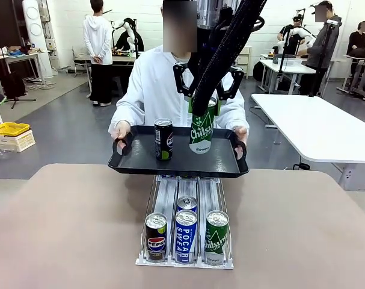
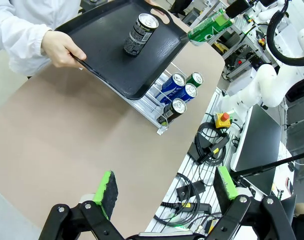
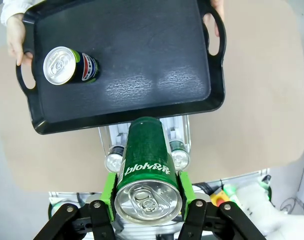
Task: Retrieve and hand over the desired beverage to the person.
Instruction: Place the picked can on the Handle tray extended by the person.
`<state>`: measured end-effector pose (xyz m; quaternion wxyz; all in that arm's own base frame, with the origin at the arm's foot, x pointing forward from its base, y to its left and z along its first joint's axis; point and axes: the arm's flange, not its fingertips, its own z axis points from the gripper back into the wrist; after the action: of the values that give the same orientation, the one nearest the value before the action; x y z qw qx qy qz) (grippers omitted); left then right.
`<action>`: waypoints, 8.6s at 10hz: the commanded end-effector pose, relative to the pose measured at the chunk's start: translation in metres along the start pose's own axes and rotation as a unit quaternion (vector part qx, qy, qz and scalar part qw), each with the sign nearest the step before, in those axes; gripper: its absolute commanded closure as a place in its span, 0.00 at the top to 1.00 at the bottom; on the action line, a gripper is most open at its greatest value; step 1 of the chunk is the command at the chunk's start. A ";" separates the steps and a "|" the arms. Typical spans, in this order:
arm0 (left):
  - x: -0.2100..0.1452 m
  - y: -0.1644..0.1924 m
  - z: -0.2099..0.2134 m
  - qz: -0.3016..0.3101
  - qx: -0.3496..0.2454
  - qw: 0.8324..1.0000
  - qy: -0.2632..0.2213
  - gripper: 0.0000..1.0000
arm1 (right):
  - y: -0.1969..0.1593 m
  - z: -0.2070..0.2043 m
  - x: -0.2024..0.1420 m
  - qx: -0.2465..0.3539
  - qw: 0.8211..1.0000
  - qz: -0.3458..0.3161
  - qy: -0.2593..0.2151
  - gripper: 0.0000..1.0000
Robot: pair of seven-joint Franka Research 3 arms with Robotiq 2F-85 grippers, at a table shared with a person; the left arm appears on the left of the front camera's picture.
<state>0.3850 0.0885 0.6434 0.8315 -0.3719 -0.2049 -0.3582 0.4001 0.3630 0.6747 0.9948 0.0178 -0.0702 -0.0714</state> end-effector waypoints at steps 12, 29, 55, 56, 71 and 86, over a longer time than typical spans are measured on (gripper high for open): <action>0.000 0.000 0.001 -0.010 -0.007 1.000 -0.006 1.00 | -0.002 -0.057 0.138 0.004 0.995 -0.019 0.098 0.58; 0.000 0.000 0.001 -0.010 -0.007 1.000 -0.006 1.00 | -0.003 -0.098 0.142 -0.016 0.991 0.040 0.124 1.00; 0.000 0.000 0.001 -0.010 -0.007 1.000 -0.006 1.00 | -0.221 -0.026 -0.039 0.022 0.943 0.328 -0.045 1.00; 0.000 0.000 0.001 -0.010 -0.007 1.000 -0.006 1.00 | -0.221 -0.026 -0.039 0.022 0.943 0.328 -0.045 1.00; 0.000 0.000 0.001 -0.010 -0.007 1.000 -0.006 1.00 | -0.437 -0.036 -0.056 0.292 0.852 0.362 -0.243 1.00; 0.000 0.000 0.001 -0.010 -0.007 1.000 -0.006 1.00 | -0.445 -0.029 -0.050 0.296 0.858 0.356 -0.221 1.00</action>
<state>0.3854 0.0885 0.6438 0.8315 -0.3725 -0.2035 -0.3585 0.2911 -0.0674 0.6184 0.8597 0.2632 -0.3111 0.3081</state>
